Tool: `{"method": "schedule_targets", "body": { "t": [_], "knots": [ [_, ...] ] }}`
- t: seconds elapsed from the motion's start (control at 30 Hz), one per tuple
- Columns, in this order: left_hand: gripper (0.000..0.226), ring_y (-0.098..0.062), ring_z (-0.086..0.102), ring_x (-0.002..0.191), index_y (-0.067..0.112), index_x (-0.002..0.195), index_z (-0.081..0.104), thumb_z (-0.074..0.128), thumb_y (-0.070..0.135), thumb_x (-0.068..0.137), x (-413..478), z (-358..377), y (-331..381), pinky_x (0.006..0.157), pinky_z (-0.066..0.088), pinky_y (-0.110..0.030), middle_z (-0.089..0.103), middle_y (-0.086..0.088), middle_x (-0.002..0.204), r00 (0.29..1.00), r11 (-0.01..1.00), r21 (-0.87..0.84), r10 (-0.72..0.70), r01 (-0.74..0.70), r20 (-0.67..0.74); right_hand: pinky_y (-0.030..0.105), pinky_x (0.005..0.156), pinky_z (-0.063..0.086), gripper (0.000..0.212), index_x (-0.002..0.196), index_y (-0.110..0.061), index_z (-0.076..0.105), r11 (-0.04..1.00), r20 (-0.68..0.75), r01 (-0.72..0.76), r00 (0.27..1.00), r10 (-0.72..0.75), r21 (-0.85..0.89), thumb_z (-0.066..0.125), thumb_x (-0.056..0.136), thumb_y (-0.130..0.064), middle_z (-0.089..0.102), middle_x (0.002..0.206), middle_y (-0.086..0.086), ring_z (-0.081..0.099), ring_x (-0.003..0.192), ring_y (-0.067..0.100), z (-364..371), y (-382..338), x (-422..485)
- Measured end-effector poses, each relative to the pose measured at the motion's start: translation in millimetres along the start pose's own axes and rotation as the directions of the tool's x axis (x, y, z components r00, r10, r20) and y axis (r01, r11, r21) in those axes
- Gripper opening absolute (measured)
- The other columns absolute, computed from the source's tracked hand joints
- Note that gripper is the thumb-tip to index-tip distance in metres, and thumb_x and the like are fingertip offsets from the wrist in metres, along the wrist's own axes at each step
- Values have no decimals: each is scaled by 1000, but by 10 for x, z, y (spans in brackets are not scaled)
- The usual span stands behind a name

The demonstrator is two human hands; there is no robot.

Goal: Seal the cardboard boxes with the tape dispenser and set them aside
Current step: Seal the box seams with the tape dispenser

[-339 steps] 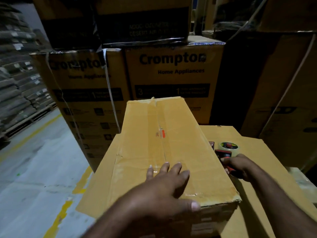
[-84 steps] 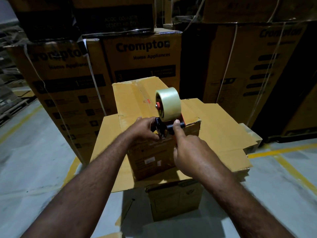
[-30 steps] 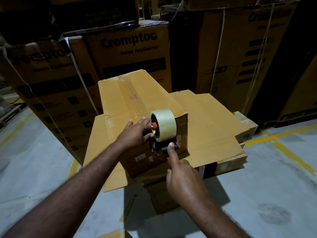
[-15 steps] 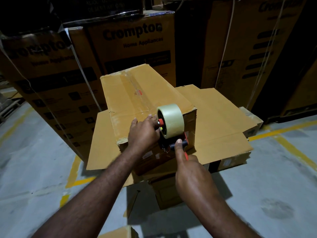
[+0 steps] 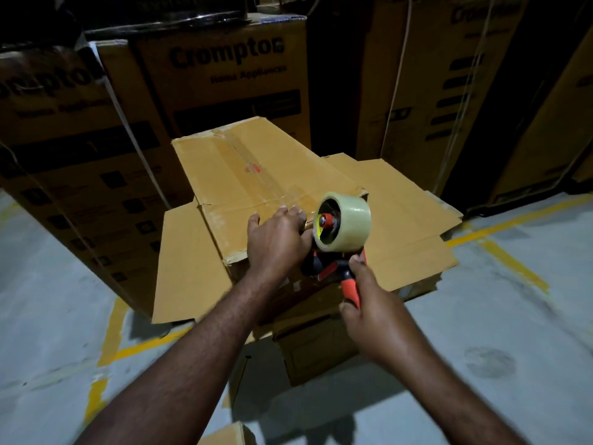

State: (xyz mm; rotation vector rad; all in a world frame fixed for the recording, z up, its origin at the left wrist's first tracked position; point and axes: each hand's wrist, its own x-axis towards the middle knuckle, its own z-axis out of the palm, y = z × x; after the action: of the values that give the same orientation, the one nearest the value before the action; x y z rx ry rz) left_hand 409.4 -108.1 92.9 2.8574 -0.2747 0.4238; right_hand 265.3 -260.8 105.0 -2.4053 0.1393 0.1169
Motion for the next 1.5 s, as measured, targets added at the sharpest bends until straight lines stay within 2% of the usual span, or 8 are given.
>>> {"method": "schedule_targets", "body": {
  "t": [0.33, 0.6, 0.73, 0.9, 1.03, 1.2, 1.33, 1.5],
  "knots": [
    [37, -17, 51, 136, 25, 123, 66, 45, 49, 104, 53, -16, -117, 114, 29, -55, 61, 2, 140, 993, 994, 70, 86, -80, -77, 37, 54, 56, 61, 145, -40, 40, 930, 113, -52, 994, 12, 365, 66, 95, -17, 64, 102, 17, 70, 73, 37, -834, -133, 136],
    [40, -26, 48, 138, 17, 130, 58, 48, 45, 104, 58, -71, -168, 110, 38, -45, 58, -8, 143, 962, 934, 237, 272, -268, 17, 34, 49, 51, 55, 139, -31, 51, 655, 80, 41, 985, -154, 754, 62, 90, -9, 63, 89, 24, 59, 59, 26, -1159, -354, 169],
    [23, -23, 61, 118, 21, 119, 66, 55, 32, 101, -28, -55, -159, 98, 46, -38, 69, -4, 123, 947, 929, 219, 318, -299, -55, 33, 46, 50, 66, 142, -33, 46, 561, 27, 76, 985, -173, 824, 62, 83, -11, 62, 91, 25, 57, 58, 25, -1116, -421, 207],
    [24, -17, 72, 108, 22, 105, 79, 81, 34, 84, -162, -114, -520, 91, 58, -35, 77, 1, 110, 831, 842, 48, 539, -538, -138, 29, 44, 47, 59, 136, -28, 49, 359, -46, 124, 975, -218, 925, 57, 81, -11, 63, 84, 22, 55, 56, 23, -983, -484, 329],
    [49, -7, 62, 123, 30, 124, 71, 86, 35, 78, -238, -367, -868, 102, 52, -37, 68, 10, 131, 861, 859, -52, 506, -509, -52, 34, 54, 56, 47, 130, -25, 51, 343, -153, 227, 961, -230, 911, 57, 85, -14, 67, 86, 19, 63, 63, 26, -773, -522, 593],
    [86, -17, 3, 157, 24, 162, 7, 59, 45, 98, -102, -501, -759, 126, 6, -54, 1, 4, 170, 876, 901, 207, 279, -380, 393, 35, 68, 60, 55, 148, -19, 33, 419, -214, 270, 961, -177, 867, 53, 98, -6, 71, 94, 21, 72, 77, 29, -536, -550, 1106],
    [106, -14, -11, 155, 25, 163, 1, 21, 90, 81, 146, -549, -780, 120, -11, -65, -5, 8, 169, 806, 910, 176, 228, -376, 546, 39, 70, 60, 54, 150, -15, 30, 412, -182, 238, 968, -171, 880, 50, 101, -4, 68, 94, 22, 72, 73, 28, -470, -560, 1510],
    [100, -8, -11, 155, 28, 163, -1, -4, 84, 80, 623, -461, -664, 116, -20, -65, -6, 11, 169, 794, 965, 83, 155, -250, 588, 35, 64, 60, 50, 145, -19, 34, 442, -106, 190, 973, -206, 877, 51, 101, -6, 70, 94, 22, 72, 72, 26, -393, -565, 1910]
  ]
}}
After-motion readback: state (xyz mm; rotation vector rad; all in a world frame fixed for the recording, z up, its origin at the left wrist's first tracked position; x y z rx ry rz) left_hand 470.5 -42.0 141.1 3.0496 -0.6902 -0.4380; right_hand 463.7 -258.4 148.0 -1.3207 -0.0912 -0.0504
